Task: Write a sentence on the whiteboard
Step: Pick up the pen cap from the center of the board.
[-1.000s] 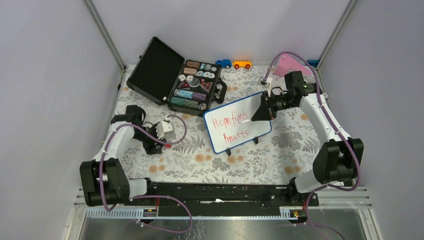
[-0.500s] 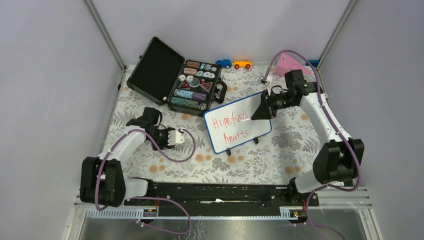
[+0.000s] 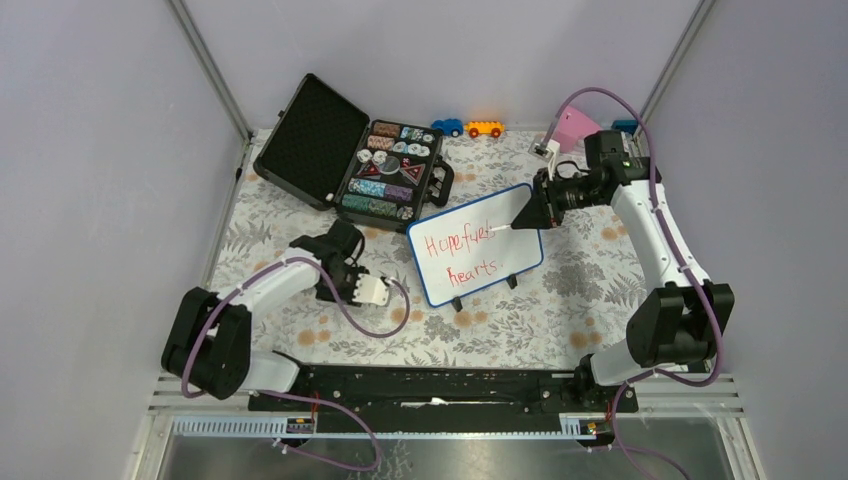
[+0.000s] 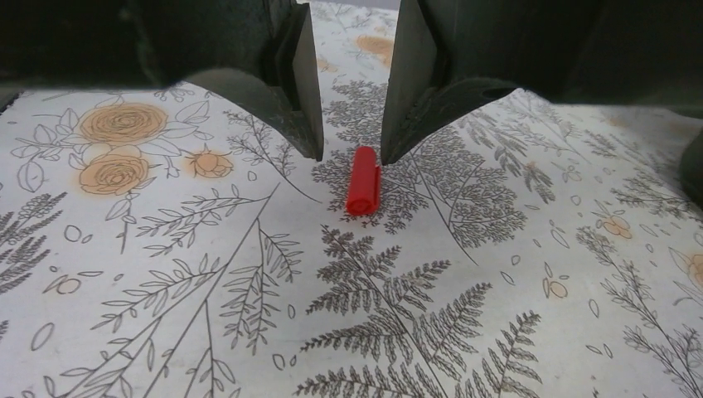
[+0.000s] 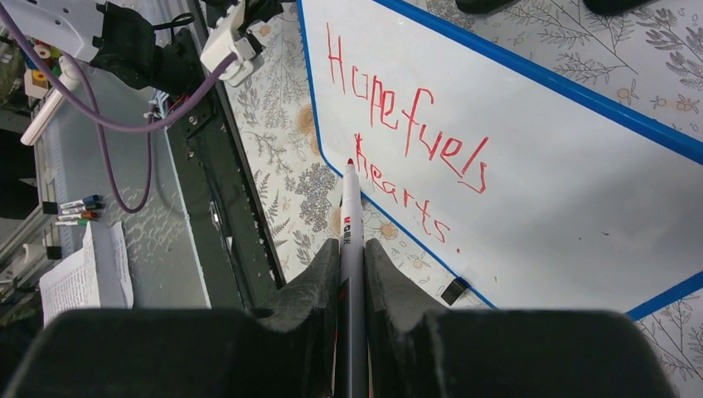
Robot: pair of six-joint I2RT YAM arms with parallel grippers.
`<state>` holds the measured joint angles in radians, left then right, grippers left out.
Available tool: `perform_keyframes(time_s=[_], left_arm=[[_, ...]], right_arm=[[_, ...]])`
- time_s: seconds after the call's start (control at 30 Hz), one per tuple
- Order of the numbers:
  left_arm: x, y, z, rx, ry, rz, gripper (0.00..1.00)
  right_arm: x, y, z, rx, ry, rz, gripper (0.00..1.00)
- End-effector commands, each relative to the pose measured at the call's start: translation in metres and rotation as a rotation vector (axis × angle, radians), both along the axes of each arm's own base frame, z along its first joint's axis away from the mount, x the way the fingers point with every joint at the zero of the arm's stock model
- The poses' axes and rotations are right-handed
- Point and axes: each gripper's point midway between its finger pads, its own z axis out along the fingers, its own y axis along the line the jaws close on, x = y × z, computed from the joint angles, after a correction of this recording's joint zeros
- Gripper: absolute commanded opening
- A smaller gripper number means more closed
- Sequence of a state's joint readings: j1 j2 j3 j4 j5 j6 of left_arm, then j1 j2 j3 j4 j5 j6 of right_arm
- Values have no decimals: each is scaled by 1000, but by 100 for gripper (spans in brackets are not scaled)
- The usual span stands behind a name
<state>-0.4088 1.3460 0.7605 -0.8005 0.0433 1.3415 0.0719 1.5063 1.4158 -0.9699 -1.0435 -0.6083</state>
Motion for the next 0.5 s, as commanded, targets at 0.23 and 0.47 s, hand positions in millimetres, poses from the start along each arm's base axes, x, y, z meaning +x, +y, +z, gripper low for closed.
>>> perform_keyframes(time_s=[0.23, 0.47], left_arm=[[12, -8, -2, 124, -41, 22, 38], [8, -12, -16, 123, -15, 16, 31]], right_arm=[[-5, -6, 34, 48, -65, -6, 0], [-5, -9, 34, 44, -68, -13, 0]])
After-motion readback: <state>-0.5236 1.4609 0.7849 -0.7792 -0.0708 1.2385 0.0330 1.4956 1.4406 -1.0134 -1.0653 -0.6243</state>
